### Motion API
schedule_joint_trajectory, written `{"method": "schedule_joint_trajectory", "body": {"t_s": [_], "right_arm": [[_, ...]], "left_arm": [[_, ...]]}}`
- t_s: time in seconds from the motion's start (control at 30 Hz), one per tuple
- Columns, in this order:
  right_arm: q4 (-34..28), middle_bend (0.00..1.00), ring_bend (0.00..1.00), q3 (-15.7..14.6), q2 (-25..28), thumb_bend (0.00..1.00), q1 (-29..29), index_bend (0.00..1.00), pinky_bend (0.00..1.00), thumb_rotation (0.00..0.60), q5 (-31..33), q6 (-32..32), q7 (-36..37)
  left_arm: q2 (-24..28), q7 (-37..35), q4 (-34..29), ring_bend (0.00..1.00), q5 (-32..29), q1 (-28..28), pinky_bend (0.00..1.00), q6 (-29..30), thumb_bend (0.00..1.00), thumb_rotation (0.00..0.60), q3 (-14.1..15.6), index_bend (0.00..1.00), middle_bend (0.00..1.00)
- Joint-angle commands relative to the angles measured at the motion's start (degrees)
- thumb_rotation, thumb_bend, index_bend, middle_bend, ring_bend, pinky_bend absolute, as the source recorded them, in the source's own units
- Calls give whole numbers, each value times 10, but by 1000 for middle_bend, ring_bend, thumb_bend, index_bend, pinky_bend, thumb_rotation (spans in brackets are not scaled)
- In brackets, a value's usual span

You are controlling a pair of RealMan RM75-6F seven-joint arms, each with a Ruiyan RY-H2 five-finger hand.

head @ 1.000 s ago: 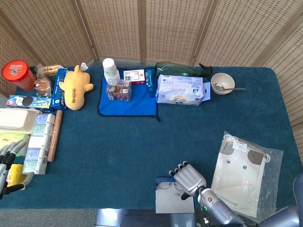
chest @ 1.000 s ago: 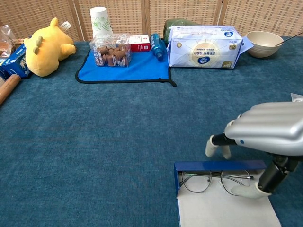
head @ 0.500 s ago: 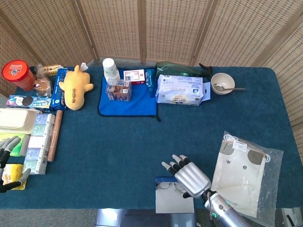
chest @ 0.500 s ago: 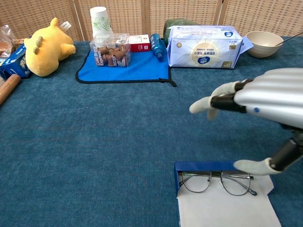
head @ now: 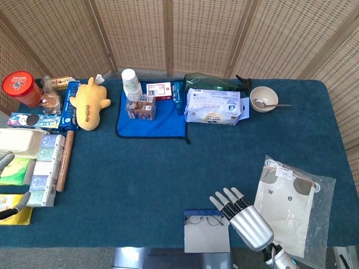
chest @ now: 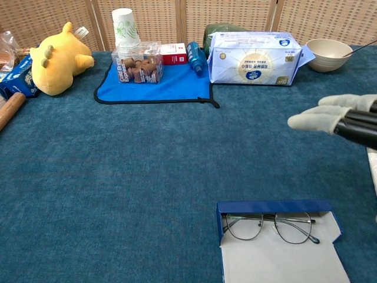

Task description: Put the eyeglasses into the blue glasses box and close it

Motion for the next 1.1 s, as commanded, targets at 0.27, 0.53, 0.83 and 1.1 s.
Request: {"method": "schedule_joint_trajectory", "body": {"t_s": [0.27,0.53,0.83,1.1], "right_arm": [[105,40,0,-1,-47,34,-90,0,130,600,-62,17,28],[152,39,0,2,-68,32,-133,0,128,600,-89,17,51],[193,39,0,9,-84,33,-160,0,123,600,-116,9,66],[248,39,0,16,-115,33,-194,0,117,600,-134,12,90]], "left_arm": [[0,-58,19,0,-18,7,0,9,288,600,-4,0,78],[-9,-89,47,0,-45,11,0,5,288,600,-8,0,78],[-18,-90,68,0,-41,27,0,25,285,600,-4,0,78],[-25,-99,77,0,-31,40,0,43,285,600,-1,0,82]]}}
